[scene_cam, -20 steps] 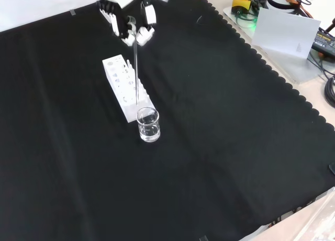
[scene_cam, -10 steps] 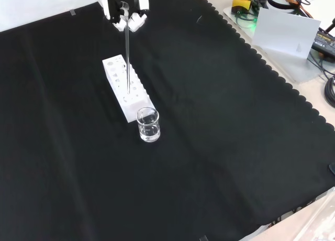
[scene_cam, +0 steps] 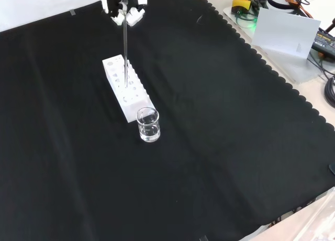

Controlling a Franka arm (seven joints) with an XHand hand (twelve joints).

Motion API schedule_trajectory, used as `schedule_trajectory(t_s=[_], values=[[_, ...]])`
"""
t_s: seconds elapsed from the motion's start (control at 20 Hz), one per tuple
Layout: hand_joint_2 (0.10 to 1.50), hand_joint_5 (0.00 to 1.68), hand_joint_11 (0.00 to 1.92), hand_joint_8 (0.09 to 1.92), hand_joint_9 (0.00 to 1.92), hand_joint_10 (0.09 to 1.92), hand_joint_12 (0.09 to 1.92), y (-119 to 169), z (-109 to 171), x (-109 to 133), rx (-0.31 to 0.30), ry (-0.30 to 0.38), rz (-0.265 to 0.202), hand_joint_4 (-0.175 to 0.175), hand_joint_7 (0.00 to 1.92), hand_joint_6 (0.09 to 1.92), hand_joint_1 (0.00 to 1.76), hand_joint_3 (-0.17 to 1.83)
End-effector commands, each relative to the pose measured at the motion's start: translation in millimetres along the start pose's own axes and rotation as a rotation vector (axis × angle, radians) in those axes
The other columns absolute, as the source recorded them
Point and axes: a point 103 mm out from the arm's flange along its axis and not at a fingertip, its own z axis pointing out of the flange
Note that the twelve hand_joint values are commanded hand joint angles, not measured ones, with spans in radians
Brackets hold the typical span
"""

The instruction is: Put the glass rod back on the white test tube rack.

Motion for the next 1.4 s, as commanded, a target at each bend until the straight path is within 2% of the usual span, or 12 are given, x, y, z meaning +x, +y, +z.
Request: schedule_trajectory(t_s=[0.05,0.65,1.4], values=[[0.44,1.37,1.78,0.76,1.91,0.60,0.66,-10,0,-12,-0.008,-0.006,0.015,-0.175,1.67,0.68,1.23,1.00],[0.44,1.37,1.78,0.76,1.91,0.60,0.66,-1,11,-5,0.010,0.001,-0.011,-0.175,1.67,0.68,1.23,1.00],[0.44,1.37,1.78,0.76,1.91,0.60,0.66,15,25,-11,0.033,0.001,-0.003,-0.175,1.67,0.68,1.23,1.00]])
